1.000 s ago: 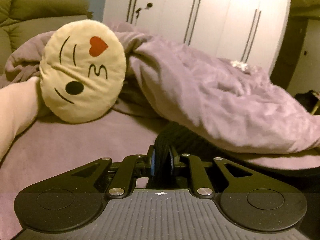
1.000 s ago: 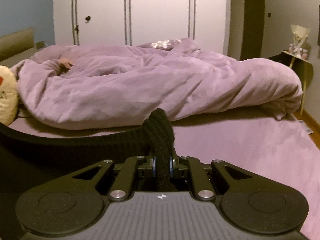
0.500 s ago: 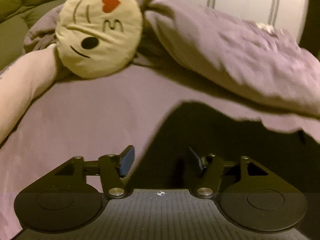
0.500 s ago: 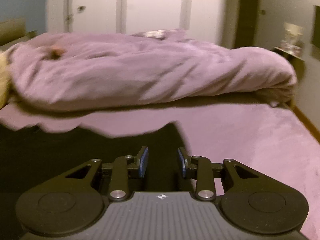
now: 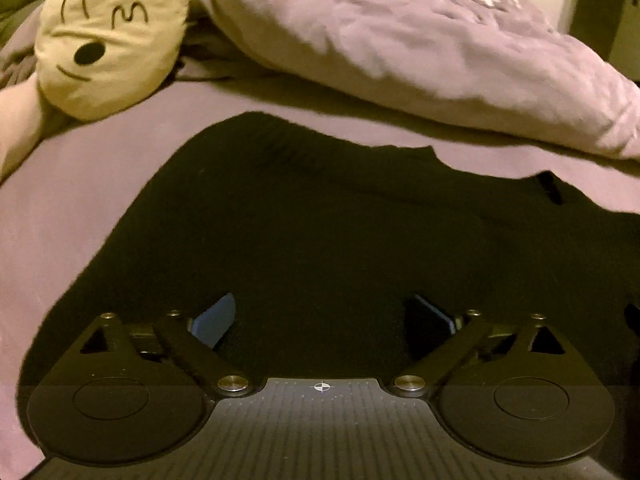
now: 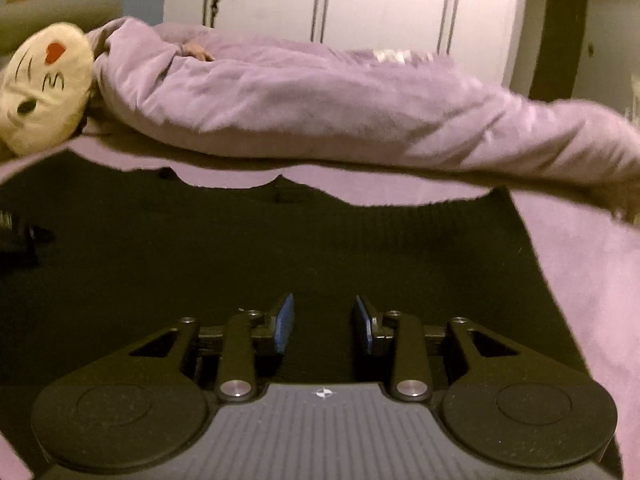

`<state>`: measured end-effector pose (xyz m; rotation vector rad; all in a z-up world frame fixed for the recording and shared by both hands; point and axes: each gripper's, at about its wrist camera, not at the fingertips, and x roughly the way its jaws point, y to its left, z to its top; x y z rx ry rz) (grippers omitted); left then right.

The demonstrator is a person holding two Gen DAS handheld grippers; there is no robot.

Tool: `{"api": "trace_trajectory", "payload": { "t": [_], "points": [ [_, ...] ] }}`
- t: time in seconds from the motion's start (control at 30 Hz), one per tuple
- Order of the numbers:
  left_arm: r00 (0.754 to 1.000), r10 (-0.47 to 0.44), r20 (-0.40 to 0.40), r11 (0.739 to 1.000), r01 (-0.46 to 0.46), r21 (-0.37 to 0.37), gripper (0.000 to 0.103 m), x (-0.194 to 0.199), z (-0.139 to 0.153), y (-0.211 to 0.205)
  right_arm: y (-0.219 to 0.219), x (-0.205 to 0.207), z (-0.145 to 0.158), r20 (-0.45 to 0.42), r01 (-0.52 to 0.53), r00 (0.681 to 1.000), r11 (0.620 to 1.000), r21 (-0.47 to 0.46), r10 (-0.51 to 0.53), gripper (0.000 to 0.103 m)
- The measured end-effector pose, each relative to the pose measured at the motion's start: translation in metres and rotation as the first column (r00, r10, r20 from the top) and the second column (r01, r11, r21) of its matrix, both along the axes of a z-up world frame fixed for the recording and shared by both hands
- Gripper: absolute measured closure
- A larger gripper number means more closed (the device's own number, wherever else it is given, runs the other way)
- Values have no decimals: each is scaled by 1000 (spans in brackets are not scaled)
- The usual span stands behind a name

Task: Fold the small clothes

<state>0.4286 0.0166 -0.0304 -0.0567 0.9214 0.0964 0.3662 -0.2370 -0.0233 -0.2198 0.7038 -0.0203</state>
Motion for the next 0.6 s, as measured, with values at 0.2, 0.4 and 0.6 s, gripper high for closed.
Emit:
{"api": "trace_trajectory", "payload": {
  "t": [0.2, 0.4, 0.6],
  "points": [
    [1000, -24, 3, 999, 24, 25, 0, 5, -5, 2, -18, -5, -2, 34, 4, 999, 999, -33, -3, 62],
    [1000, -31, 4, 999, 30, 29, 0, 7, -5, 3, -42, -10, 1, 39, 81, 996, 997, 2, -81, 44],
    [999, -45, 22, 999, 45, 10, 0, 4, -7, 12, -57, -19, 4, 46, 127, 991, 992, -13, -126, 45]
  ]
}}
